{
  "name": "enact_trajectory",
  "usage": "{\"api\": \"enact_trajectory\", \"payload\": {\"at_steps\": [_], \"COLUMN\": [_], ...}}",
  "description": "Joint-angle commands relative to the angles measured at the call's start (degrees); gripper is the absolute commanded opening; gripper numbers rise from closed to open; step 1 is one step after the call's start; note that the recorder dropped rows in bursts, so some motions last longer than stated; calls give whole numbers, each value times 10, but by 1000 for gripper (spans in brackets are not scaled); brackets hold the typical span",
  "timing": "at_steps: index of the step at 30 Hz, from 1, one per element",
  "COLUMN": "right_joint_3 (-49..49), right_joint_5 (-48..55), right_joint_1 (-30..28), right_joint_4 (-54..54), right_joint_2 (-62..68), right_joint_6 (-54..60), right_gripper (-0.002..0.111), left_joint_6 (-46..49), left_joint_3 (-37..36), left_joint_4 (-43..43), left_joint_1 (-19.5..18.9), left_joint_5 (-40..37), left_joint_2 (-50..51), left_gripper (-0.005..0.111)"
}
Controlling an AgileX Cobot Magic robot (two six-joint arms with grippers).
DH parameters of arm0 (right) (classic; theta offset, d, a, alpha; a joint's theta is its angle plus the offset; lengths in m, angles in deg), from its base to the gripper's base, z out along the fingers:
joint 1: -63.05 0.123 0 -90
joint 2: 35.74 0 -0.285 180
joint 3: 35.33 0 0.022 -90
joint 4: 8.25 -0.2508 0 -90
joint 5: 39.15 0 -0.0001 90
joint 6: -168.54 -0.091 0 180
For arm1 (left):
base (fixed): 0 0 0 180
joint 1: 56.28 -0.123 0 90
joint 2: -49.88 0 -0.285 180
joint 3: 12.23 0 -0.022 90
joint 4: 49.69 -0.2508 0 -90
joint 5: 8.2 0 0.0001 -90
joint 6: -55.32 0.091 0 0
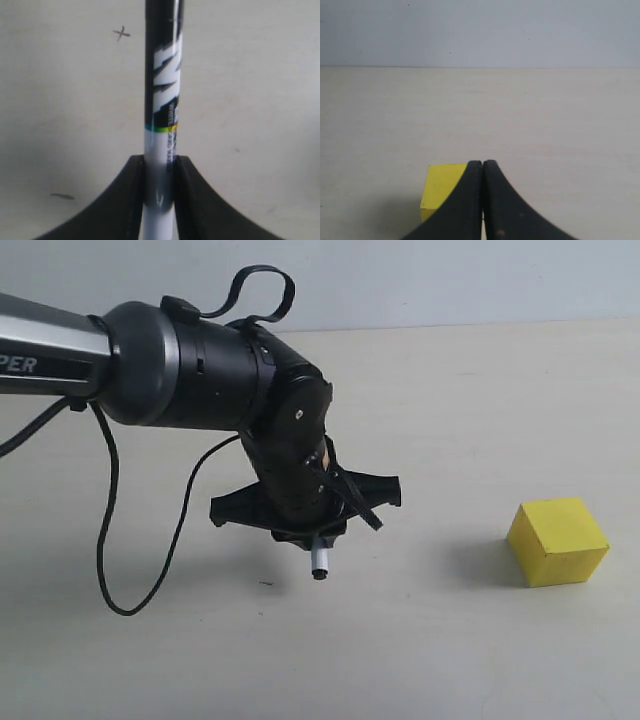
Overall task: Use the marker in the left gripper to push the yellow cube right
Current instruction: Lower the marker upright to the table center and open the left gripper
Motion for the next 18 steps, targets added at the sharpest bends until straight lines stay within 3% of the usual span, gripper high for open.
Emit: {"api": "enact_trajectory", "payload": {"at_steps": [1, 18], "right_joint_3": [-2, -2], "right_joint_5": [-6, -6], "right_joint_1": [-3, -3], "right_joint_4": [-2, -2], "right_joint_2": [-2, -2], "right_joint_6": [1, 1], "right_gripper": [0, 0], "left_joint_6": [36, 68], "left_joint_3": [-2, -2], "left_joint_4": [24, 51], "left_joint_1": [-19, -25], "left_joint_5": [-5, 2], "left_joint_2": [19, 57], "left_gripper": [0, 0]}}
